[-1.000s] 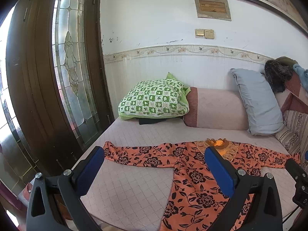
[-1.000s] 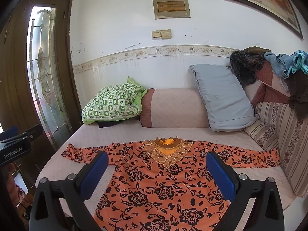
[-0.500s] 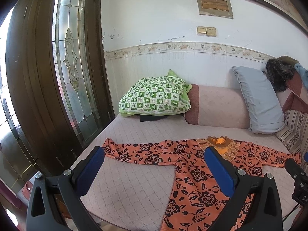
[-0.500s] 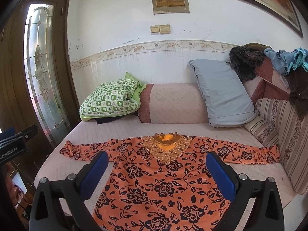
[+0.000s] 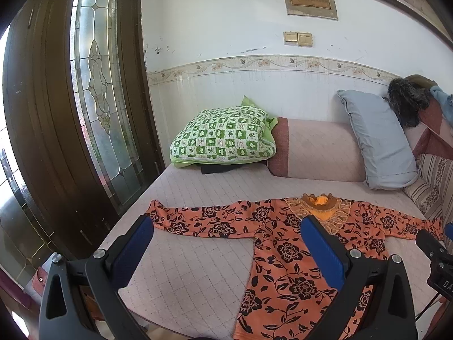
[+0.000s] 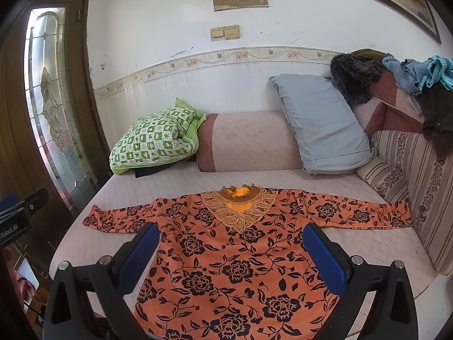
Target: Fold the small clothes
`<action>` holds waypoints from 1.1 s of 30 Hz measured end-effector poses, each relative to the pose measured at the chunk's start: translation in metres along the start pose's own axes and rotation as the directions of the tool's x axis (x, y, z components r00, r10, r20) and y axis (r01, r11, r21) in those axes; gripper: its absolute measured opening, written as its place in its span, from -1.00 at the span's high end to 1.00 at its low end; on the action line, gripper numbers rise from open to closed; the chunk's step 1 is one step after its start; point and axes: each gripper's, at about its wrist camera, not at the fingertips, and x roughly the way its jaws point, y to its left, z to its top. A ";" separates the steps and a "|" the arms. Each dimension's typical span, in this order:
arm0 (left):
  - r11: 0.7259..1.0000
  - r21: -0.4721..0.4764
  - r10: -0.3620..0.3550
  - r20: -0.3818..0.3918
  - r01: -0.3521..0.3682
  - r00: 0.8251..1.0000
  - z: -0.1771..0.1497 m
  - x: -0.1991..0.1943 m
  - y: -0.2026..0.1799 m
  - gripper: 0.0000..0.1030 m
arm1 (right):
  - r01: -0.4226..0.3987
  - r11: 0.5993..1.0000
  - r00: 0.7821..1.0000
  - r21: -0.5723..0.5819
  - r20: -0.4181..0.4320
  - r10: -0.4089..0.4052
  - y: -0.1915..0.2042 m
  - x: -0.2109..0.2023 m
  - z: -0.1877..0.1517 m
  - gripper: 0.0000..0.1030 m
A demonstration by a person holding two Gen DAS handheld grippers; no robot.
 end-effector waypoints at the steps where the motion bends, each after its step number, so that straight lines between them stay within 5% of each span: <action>1: 1.000 -0.001 -0.001 -0.001 0.001 1.000 0.000 0.000 0.000 -1.00 | 0.000 1.000 1.000 -0.001 0.000 0.000 0.000 0.000 0.000 -0.99; 33: 1.000 0.006 -0.007 -0.019 0.007 1.000 -0.005 0.002 -0.002 -1.00 | -0.020 1.000 1.000 -0.012 -0.025 0.019 0.009 0.003 -0.003 -0.99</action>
